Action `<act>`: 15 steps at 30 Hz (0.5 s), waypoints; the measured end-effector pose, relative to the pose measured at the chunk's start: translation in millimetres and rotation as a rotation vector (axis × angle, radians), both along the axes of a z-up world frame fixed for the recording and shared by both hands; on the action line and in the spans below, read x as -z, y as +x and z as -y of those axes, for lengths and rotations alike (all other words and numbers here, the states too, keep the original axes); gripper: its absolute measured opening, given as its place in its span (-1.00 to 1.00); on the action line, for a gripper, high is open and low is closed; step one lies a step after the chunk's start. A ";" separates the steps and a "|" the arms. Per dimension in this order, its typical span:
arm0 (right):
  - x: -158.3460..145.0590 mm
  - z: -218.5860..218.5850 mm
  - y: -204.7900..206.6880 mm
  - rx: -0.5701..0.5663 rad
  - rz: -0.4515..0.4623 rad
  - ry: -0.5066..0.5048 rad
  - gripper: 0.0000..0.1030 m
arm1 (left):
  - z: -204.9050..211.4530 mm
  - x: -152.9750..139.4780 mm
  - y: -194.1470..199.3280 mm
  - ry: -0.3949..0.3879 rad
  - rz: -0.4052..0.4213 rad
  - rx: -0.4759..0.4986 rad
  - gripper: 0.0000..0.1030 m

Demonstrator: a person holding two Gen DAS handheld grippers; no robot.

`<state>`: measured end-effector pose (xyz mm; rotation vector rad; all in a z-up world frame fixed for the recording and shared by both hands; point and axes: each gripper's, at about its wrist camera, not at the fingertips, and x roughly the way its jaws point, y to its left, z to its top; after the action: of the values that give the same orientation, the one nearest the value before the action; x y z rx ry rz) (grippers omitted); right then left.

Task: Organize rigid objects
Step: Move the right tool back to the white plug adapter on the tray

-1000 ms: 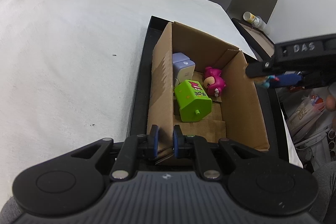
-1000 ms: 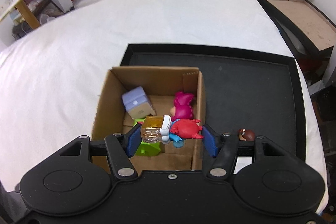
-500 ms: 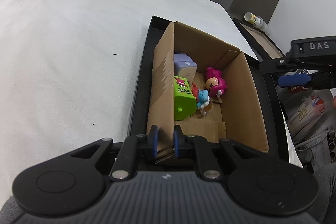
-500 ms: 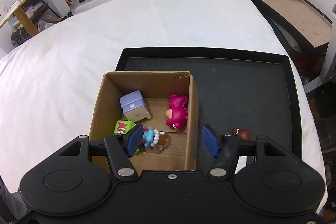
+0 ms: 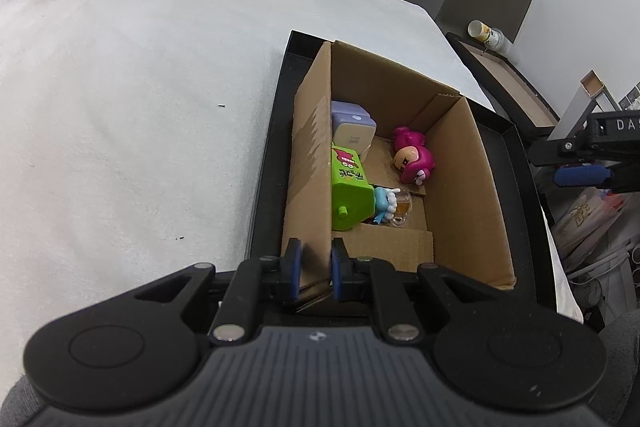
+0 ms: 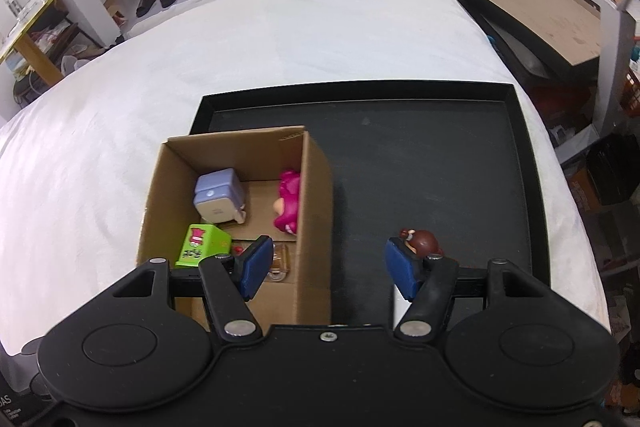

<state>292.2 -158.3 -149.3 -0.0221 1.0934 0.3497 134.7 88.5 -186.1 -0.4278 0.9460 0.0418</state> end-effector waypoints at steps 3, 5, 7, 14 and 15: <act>1.3 9.1 2.2 0.011 -0.008 0.009 0.20 | 0.3 0.0 -0.1 0.002 -0.001 -0.001 -0.73; 2.3 15.5 2.7 0.018 -0.011 0.015 0.20 | 0.9 0.1 0.2 0.007 -0.002 -0.001 -0.73; 3.6 21.4 4.1 0.024 -0.015 0.018 0.21 | 1.4 0.0 0.5 0.012 -0.002 -0.002 -0.73; 16.7 44.6 9.4 0.055 -0.043 0.022 0.32 | 2.1 -0.8 0.4 0.021 -0.004 -0.004 -0.73; 19.7 47.5 9.9 0.061 -0.050 0.019 0.33 | 2.2 -0.8 0.5 0.022 -0.005 -0.004 -0.73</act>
<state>302.2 -205.8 -169.0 0.0372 1.1372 0.3071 135.2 86.3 -185.3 -0.4097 0.9486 0.0570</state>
